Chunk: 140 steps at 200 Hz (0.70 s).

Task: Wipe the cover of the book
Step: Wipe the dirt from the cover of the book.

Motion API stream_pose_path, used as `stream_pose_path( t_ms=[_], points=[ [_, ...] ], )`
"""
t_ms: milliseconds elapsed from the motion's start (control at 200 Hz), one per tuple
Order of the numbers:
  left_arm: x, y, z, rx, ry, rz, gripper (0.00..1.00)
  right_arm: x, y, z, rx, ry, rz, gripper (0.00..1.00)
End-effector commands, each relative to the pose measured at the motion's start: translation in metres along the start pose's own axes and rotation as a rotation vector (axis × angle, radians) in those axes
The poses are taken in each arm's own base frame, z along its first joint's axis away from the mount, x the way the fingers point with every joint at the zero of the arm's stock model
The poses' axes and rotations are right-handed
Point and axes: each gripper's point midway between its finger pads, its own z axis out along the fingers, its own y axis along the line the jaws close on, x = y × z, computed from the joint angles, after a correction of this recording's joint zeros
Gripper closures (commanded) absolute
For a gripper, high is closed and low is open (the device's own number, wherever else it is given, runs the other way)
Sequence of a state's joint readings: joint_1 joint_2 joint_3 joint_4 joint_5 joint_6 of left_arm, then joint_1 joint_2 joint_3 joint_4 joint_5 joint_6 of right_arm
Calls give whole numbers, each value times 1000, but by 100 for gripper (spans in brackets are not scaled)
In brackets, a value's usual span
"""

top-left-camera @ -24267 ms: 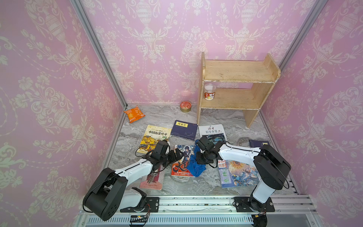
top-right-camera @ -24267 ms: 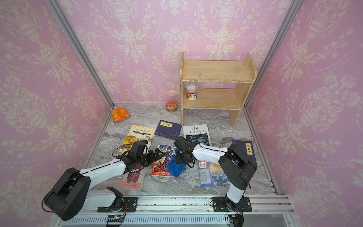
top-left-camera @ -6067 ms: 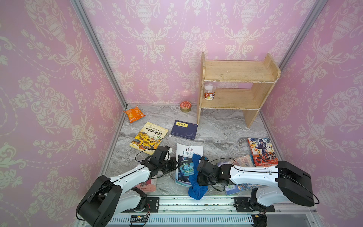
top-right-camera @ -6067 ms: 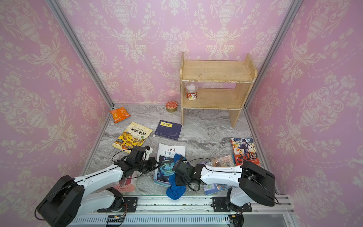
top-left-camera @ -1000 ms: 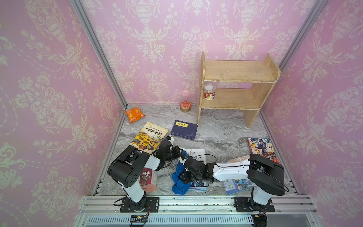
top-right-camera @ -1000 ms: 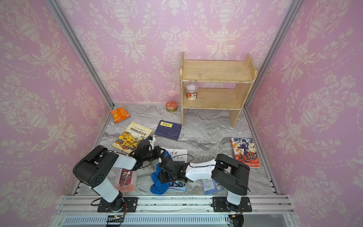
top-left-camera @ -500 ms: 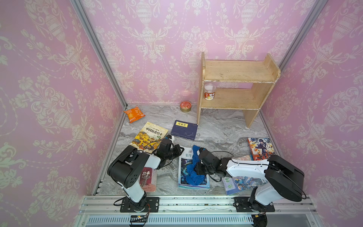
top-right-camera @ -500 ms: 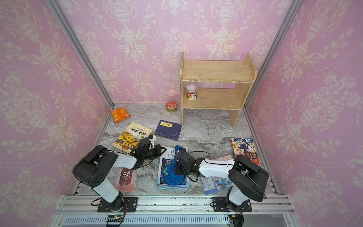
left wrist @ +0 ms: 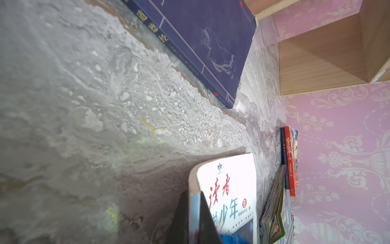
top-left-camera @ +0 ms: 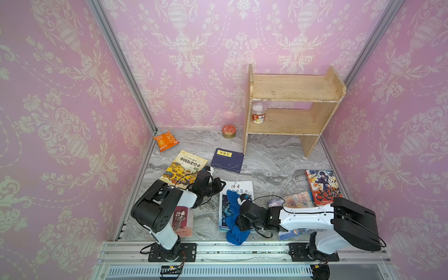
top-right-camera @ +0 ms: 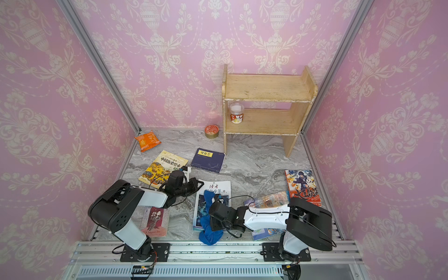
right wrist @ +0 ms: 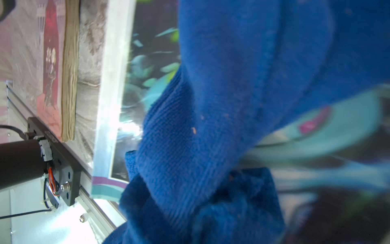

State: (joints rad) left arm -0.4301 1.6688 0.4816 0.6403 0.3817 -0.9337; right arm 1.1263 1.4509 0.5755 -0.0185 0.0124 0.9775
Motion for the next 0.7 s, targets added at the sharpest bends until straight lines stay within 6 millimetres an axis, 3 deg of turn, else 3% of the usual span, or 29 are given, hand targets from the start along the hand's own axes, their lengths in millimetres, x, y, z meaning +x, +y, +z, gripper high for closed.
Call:
stream_pose_path(
  t_ms=[0, 100, 205, 490, 566, 696],
  points=[
    [-16, -9, 0, 38, -41, 3, 100, 61, -144, -25, 466, 183, 112, 100],
    [-16, -11, 0, 42, -33, 4, 100, 50, -152, -39, 481, 139, 135, 100],
    [-14, -12, 2, 49, -18, -2, 100, 30, -137, -39, 433, 84, 125, 100],
    [-3, -18, 8, 75, 43, -31, 100, -16, -90, 0, 337, 59, 109, 100],
    [5, -18, 6, 72, 80, -35, 89, -24, -84, 8, 333, 63, 114, 100],
    [26, -16, -1, 65, 164, -65, 63, -29, -91, 16, 333, 77, 169, 100]
  ],
)
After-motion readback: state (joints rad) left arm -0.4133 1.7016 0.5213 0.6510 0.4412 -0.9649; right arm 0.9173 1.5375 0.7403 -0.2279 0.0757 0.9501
